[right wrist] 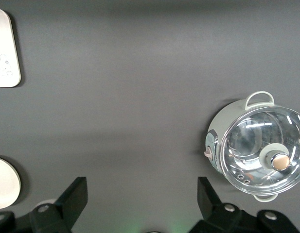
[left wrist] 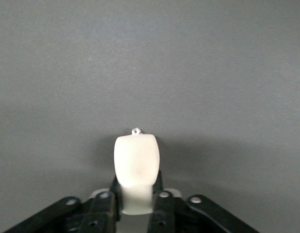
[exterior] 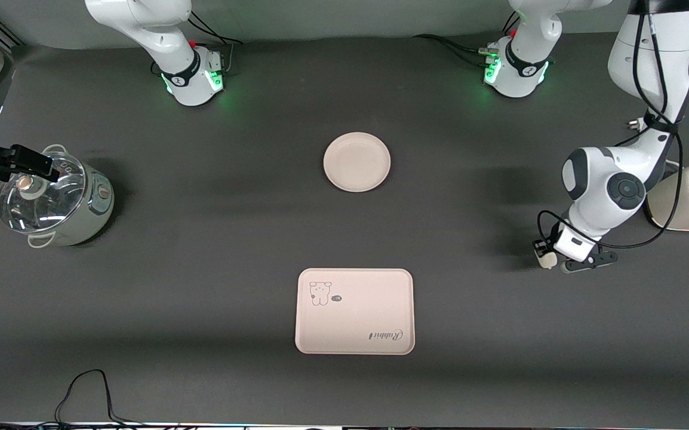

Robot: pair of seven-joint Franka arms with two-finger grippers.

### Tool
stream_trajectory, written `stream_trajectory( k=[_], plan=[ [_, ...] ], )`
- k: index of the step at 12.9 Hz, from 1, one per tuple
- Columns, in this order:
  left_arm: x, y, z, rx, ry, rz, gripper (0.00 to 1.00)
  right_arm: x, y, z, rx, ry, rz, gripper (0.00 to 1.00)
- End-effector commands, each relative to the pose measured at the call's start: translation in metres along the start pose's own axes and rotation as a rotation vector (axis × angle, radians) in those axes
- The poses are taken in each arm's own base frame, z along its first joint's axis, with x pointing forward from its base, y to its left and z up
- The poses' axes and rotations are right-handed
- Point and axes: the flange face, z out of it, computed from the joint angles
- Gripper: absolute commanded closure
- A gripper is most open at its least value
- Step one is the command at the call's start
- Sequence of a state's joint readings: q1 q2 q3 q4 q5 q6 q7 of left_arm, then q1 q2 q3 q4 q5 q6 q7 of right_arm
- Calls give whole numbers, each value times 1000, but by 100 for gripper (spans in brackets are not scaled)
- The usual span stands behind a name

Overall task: Place bun in plate and plate on tray
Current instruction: 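Reach the left gripper down to the white bun and grasp it, then carry the bun with the left gripper over the white plate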

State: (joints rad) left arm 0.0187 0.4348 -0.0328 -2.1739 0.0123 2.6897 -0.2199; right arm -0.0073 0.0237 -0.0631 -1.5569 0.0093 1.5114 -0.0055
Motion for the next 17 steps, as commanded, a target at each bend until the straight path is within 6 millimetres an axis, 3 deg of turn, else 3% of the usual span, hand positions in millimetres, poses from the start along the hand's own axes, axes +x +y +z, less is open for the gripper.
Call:
stream_trajectory(
  k=[1,2,5,7,9,11,13,16,17],
  plan=[
    [0,24,-55,26,-58,27,100,-3,0,0,-15,5,-7,0],
    [-8,39,-80,36,-87,14,100,-3,2,2,-16,3,-4,0],
    [-50,112,-151,51,-135,-26,98,-4,4,2,-22,5,-2,0],
    [-94,182,-188,27,-147,-84,98,-4,5,2,-54,9,-6,0],
    [-145,262,-208,12,-141,-137,98,-3,4,2,-54,15,-7,0],
    [-196,321,-207,-17,-131,-148,98,-4,3,4,-54,11,-9,0],
    [-247,370,-184,-52,-147,-144,96,-5,5,5,-51,8,-6,0],
    [-308,416,-144,-86,-175,-125,93,-5,4,5,-48,4,-8,0],
    [-313,420,-127,-87,-191,-122,90,-5,4,5,-46,4,-8,0]
  ],
)
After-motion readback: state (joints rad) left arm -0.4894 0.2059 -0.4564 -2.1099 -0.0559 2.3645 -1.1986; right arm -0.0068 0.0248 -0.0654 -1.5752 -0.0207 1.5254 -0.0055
